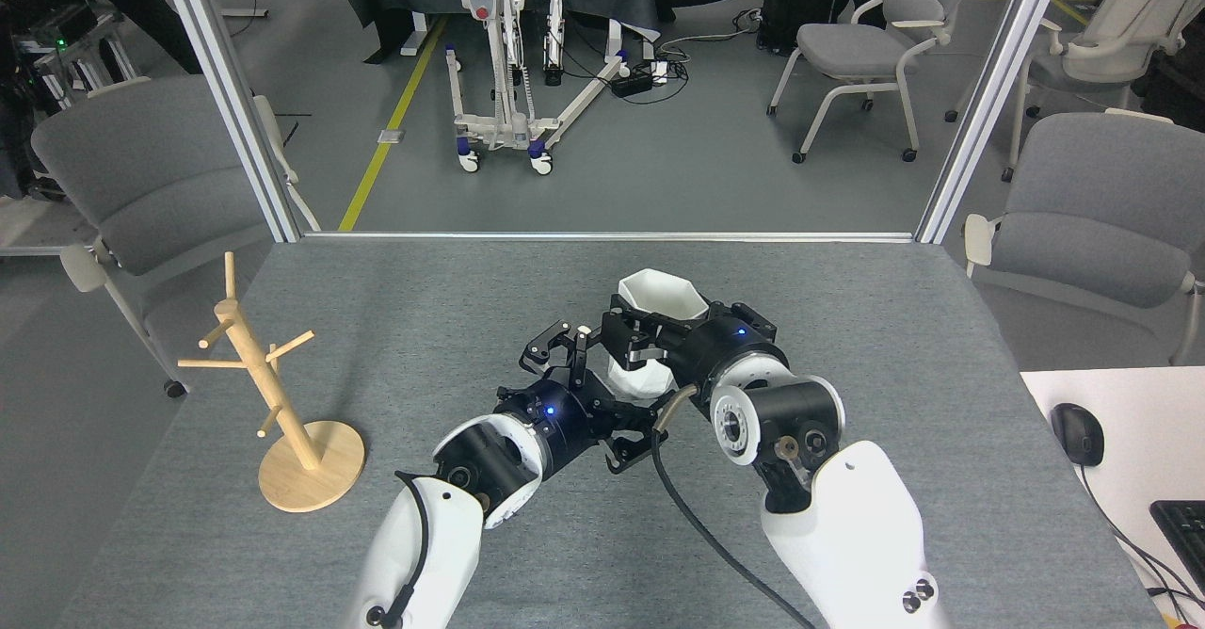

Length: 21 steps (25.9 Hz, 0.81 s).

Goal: Hang cup on storage rack
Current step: 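Grasp the white cup with the left gripper beside the right gripper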

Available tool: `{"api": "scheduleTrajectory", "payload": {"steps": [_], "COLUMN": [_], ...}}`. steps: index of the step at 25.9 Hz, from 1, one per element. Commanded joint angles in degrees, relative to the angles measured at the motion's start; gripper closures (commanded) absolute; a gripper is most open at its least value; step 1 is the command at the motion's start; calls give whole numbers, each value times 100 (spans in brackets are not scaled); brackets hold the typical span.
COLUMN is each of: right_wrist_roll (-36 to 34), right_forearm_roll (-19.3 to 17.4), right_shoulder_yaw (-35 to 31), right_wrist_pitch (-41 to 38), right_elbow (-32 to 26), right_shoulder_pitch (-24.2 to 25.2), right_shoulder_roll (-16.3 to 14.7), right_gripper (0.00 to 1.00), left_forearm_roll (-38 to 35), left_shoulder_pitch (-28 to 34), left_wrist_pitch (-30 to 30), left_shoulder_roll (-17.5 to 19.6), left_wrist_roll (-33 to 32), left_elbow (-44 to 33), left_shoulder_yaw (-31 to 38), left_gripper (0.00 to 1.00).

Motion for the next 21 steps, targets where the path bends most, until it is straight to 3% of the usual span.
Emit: {"api": "scheduleTrajectory", "payload": {"steps": [1,4,10,15,18,21], "right_wrist_roll": [6,6,-3,-3,-3,-3], "right_forearm_roll": [0,9,9,9,9,9], "right_shoulder_yaw": [35,70,149,219,228,220], "right_wrist_pitch": [33,41,41,94,129,138], "right_elbow": [0,0,62,88,88,88], "right_shoulder_pitch": [-5,3,56,65,56,39], "right_shoulder_roll": [53,106,167,167,167,167], "right_gripper": [100,100,100,100,100,100], "left_forearm_roll": [47,267,469,469,460,452], "left_shoulder_pitch": [-63,-46,33,60,95,147], "left_wrist_pitch": [31,31,-233,-417,-426,-435], "left_shoulder_roll": [9,18,106,114,114,123], "left_wrist_roll": [-30,-30,40,49,49,22], "left_elbow": [157,105,-256,-344,-282,-273], "left_shoulder_yaw": [14,49,67,243,234,234], "left_gripper": [3,9,2,3,12,31]}}
